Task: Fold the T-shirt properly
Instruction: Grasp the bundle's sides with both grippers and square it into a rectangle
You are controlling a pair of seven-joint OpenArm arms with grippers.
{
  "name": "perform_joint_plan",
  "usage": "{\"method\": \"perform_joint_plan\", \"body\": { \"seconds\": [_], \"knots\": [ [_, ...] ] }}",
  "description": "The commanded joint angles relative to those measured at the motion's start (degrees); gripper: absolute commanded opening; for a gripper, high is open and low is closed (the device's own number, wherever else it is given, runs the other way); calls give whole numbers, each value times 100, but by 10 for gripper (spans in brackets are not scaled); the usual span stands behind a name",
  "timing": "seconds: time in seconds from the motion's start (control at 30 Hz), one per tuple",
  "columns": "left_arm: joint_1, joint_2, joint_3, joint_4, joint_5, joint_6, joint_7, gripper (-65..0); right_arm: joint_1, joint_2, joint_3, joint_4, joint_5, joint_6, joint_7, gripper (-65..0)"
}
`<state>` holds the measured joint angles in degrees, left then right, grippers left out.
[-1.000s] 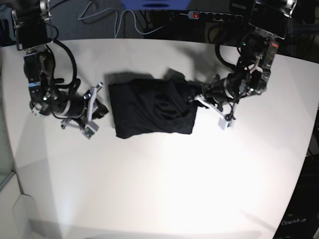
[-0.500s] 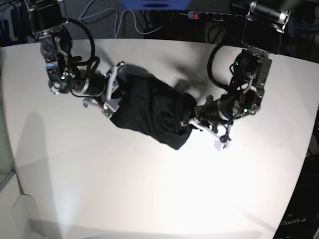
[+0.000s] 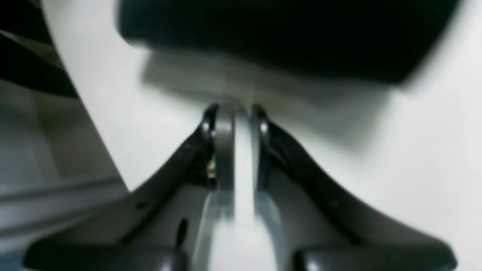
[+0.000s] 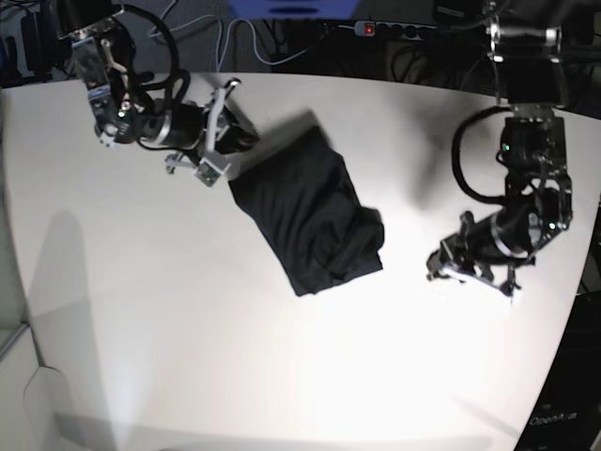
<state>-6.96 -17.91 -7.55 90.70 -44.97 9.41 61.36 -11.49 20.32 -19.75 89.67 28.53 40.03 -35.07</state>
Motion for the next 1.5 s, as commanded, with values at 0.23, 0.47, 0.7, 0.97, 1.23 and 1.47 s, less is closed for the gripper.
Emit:
{"method": "perform_joint_plan", "body": {
  "seconds": [0.23,0.47,0.7,0.97,1.23,1.47],
  "knots": [
    [709,11,531,-54,-52,-22,-725,-639,265,522,634,163,-1,-3,30,-583],
    [674,160,1331,-300,-52,13,-1033,-639,898,742,608,154,-1,-3,4,-583],
    [129,415,1375,-1461,-52,-13,-1270,-639,1030,707,599,145,-1,-3,-5,-583],
    [-398,521,1920,-1927,-52,-13,-1640,-639,1039,276,71,-83,-1,-3,-5,-583],
    [-1128,697,1920,-2524,-52,-22,-1877,-639,713,-49,-192,-145,-1,-3,39,-583],
    [-1612,644,1894,-2340,-88,-22,-1842,-639,494,-49,-456,-145,-1,-3,74,-583]
  ]
}}
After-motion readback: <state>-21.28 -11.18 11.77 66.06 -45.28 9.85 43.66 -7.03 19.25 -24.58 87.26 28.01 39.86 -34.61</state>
